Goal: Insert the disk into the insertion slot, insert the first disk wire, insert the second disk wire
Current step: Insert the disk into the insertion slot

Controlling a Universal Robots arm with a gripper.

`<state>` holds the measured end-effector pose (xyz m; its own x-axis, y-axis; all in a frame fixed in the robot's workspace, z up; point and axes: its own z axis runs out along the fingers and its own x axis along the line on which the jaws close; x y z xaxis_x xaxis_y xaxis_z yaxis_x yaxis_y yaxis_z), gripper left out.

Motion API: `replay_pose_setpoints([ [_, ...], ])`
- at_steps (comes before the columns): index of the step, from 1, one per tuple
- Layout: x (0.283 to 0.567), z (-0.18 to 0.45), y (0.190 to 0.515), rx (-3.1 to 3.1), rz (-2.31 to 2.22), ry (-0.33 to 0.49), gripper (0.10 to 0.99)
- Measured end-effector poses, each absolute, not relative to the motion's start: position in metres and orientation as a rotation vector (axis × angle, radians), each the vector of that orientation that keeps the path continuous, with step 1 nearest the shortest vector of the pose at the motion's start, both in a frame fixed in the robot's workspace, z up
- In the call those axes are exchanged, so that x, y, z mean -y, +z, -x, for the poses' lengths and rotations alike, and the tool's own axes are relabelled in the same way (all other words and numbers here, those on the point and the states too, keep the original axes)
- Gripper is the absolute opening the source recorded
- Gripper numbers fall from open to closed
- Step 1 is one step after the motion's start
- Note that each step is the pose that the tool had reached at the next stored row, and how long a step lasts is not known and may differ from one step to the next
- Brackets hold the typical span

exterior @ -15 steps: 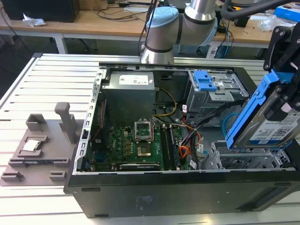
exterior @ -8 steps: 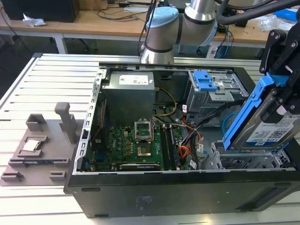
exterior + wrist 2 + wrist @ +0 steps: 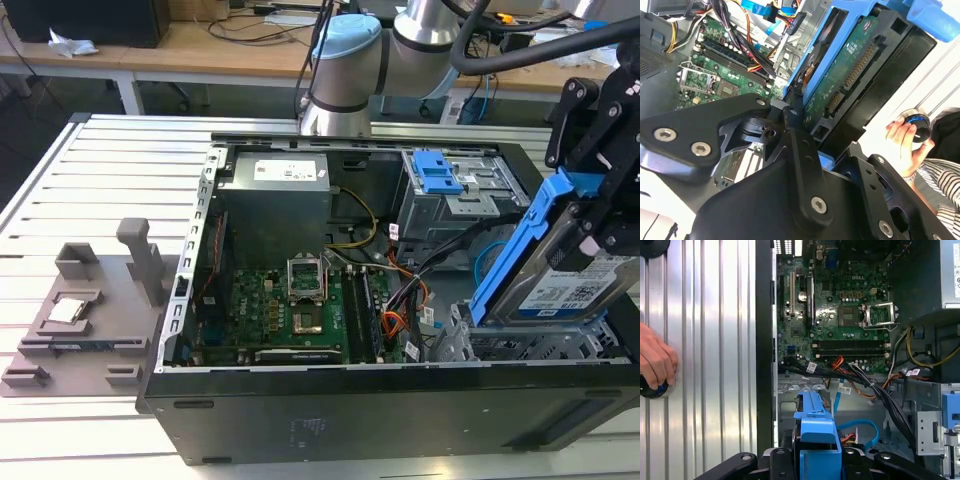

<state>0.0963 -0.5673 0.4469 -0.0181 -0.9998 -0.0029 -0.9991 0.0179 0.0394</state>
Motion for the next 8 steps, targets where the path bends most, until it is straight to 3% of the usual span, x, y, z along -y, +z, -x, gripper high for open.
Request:
replay_pose_setpoints([
  [8, 0.5673, -0.0955, 0.4407, 2.223, -2.183, -0.047, 0.361],
])
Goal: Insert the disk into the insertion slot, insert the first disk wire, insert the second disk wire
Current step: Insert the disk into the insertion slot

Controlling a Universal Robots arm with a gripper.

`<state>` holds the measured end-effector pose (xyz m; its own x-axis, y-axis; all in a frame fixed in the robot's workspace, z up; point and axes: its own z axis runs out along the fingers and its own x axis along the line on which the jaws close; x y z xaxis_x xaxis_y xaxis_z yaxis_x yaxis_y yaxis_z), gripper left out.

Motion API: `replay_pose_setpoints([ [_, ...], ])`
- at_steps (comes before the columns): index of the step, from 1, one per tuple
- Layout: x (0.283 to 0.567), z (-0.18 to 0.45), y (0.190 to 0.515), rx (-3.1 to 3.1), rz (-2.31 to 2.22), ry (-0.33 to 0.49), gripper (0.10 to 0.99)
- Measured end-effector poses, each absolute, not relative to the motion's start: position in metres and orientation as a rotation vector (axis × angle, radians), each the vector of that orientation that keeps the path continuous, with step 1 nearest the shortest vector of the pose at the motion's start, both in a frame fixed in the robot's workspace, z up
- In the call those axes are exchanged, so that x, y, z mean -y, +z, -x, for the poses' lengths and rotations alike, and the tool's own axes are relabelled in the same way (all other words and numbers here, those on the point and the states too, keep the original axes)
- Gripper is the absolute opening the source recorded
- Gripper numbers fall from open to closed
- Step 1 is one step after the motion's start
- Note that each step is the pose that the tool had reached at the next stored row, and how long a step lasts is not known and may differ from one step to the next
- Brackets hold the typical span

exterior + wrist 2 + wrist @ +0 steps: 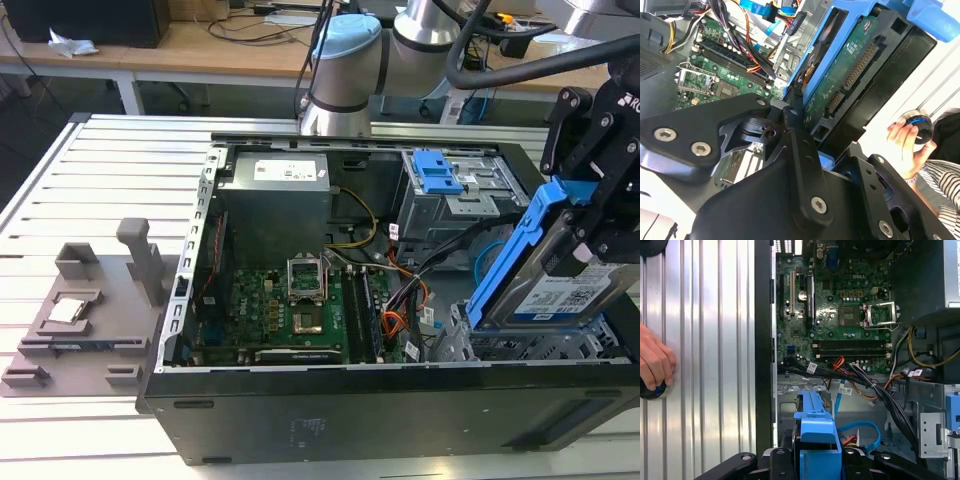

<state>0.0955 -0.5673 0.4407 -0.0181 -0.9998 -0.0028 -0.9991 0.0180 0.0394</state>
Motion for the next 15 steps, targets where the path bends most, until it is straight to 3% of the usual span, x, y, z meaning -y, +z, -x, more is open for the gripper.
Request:
replay_pose_setpoints([
  [15, 0.551, -0.101, 0.429, 2.220, -2.185, -0.047, 0.361],
])
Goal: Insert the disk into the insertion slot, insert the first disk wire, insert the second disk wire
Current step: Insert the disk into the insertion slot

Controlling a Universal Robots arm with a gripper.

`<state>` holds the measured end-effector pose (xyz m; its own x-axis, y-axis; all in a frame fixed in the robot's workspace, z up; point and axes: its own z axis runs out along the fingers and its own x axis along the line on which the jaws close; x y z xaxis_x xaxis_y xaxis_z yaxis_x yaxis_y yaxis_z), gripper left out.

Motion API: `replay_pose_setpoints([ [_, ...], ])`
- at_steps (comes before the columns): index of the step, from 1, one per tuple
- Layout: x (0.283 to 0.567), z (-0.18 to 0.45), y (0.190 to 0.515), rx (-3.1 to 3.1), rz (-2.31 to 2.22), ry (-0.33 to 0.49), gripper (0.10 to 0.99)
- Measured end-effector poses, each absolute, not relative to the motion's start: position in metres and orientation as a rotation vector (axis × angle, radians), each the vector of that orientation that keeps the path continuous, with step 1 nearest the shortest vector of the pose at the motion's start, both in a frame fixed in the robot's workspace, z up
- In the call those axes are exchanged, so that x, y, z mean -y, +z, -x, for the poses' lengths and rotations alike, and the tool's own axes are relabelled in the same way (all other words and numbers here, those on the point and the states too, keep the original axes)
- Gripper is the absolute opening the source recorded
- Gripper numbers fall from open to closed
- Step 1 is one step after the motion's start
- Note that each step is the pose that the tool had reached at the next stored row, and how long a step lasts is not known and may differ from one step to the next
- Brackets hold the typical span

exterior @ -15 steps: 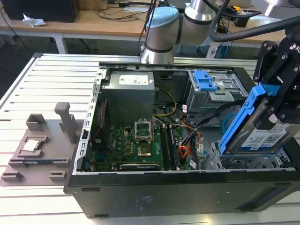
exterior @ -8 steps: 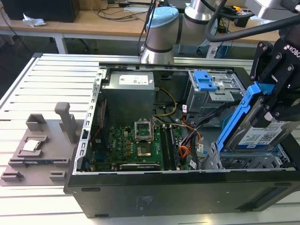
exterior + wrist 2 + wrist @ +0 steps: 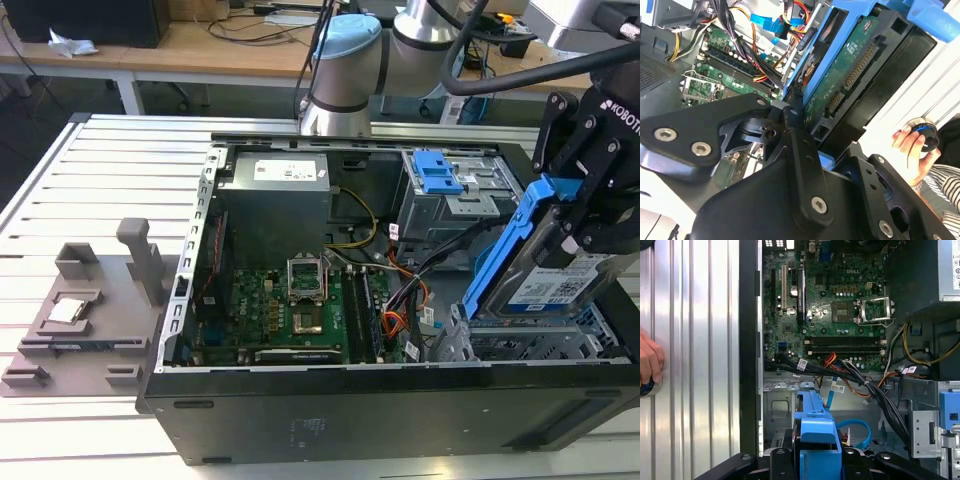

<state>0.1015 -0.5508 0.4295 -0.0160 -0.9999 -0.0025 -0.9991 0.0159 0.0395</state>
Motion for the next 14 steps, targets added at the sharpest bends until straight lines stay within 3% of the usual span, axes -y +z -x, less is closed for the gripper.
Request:
replay_pose_setpoints([
  [14, 0.551, -0.102, 0.412, 2.220, -2.186, -0.047, 0.361],
])
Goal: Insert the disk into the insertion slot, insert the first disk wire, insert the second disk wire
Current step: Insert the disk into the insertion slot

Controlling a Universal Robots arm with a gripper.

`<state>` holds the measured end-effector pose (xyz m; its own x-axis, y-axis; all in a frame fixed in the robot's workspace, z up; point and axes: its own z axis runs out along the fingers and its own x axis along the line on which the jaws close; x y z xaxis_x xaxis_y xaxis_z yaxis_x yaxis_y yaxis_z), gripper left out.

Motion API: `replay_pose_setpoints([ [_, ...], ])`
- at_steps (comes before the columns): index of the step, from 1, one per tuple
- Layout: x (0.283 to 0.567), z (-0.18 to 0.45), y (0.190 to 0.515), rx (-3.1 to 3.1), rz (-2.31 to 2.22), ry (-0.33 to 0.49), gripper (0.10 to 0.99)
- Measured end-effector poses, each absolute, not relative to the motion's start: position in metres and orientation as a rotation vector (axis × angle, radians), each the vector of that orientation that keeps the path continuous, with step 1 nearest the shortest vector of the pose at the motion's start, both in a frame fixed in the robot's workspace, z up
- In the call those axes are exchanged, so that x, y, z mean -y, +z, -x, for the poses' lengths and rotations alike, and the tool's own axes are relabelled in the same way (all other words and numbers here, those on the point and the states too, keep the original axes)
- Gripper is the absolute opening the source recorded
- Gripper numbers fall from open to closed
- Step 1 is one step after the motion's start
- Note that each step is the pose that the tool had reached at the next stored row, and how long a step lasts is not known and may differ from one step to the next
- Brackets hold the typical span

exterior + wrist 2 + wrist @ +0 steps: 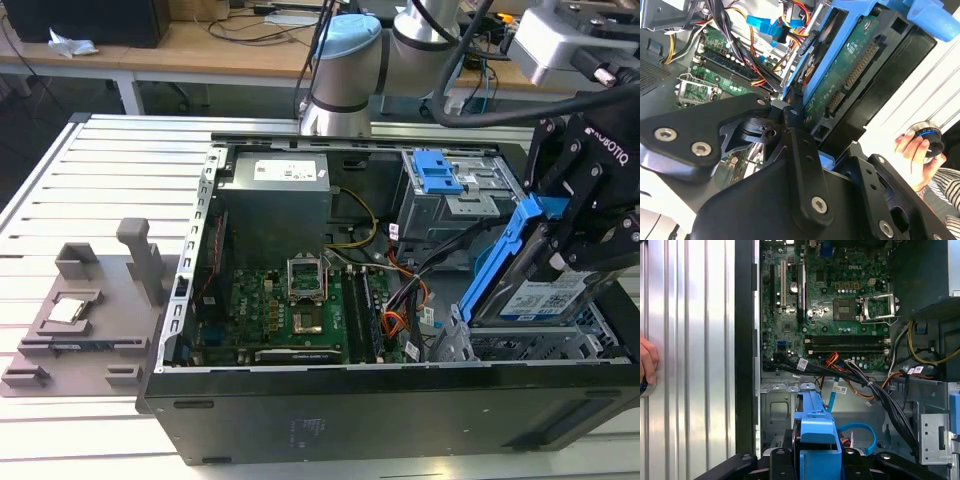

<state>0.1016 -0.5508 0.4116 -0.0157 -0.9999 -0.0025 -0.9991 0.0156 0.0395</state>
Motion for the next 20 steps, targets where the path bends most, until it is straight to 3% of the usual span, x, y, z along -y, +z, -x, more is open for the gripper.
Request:
replay_pose_setpoints([
  [20, 0.551, -0.102, 0.386, 2.220, -2.185, -0.046, 0.361],
])
